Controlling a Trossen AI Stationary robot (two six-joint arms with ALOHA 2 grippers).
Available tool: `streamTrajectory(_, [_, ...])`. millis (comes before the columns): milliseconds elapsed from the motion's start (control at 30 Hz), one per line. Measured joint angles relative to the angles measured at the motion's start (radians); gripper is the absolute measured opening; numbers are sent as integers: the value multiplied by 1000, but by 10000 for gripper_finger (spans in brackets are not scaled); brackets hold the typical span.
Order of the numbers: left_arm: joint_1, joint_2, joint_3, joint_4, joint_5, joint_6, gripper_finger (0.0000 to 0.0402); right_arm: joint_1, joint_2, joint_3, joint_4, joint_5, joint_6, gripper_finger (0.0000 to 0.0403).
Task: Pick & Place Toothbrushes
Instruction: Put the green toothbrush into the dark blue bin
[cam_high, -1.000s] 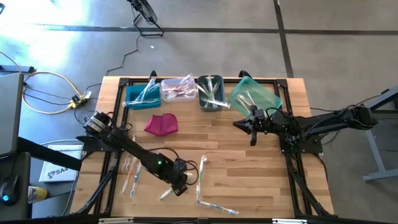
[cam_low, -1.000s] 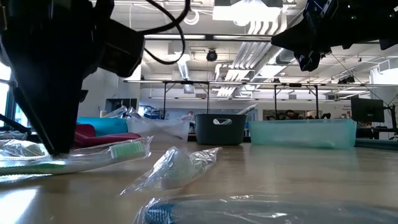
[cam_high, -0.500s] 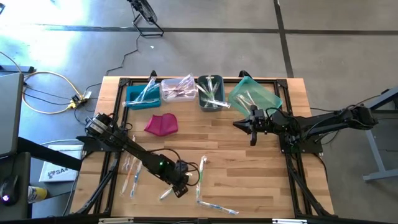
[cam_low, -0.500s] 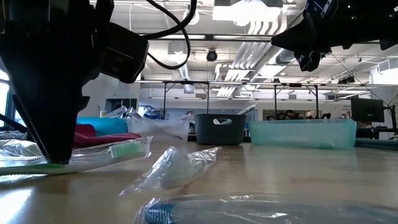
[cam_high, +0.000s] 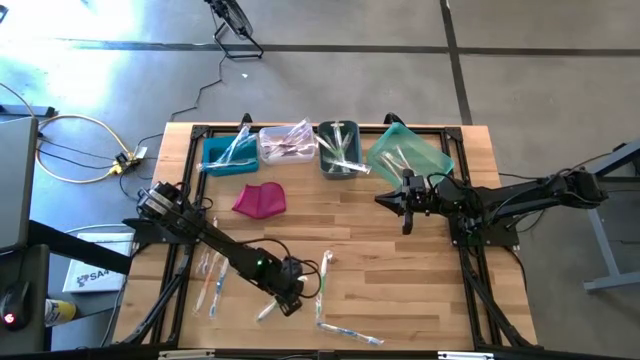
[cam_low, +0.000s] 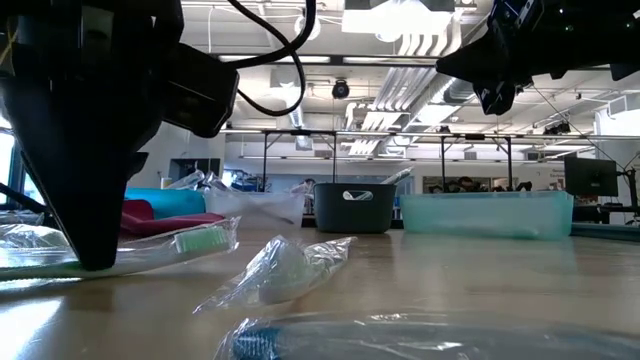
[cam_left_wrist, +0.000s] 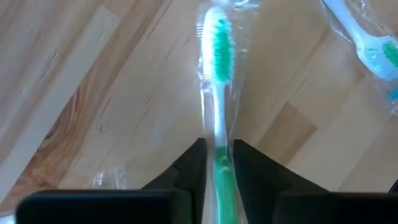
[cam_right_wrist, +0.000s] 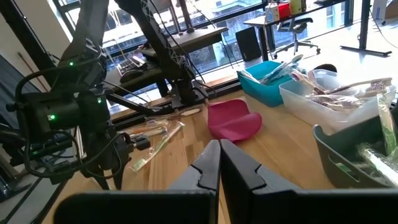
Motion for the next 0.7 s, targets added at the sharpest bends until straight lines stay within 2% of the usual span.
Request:
streamTrajectory(367, [0, 3, 3, 57, 31, 28, 7, 0, 0, 0, 0, 0, 0, 3])
streamTrajectory(567, [0, 5, 4, 105, 56, 77, 1, 0, 0, 0, 0, 0, 0, 3])
streamTrajectory(700, [11, 8, 63, 9, 56, 144, 1, 0, 0, 0, 0, 0, 0, 3])
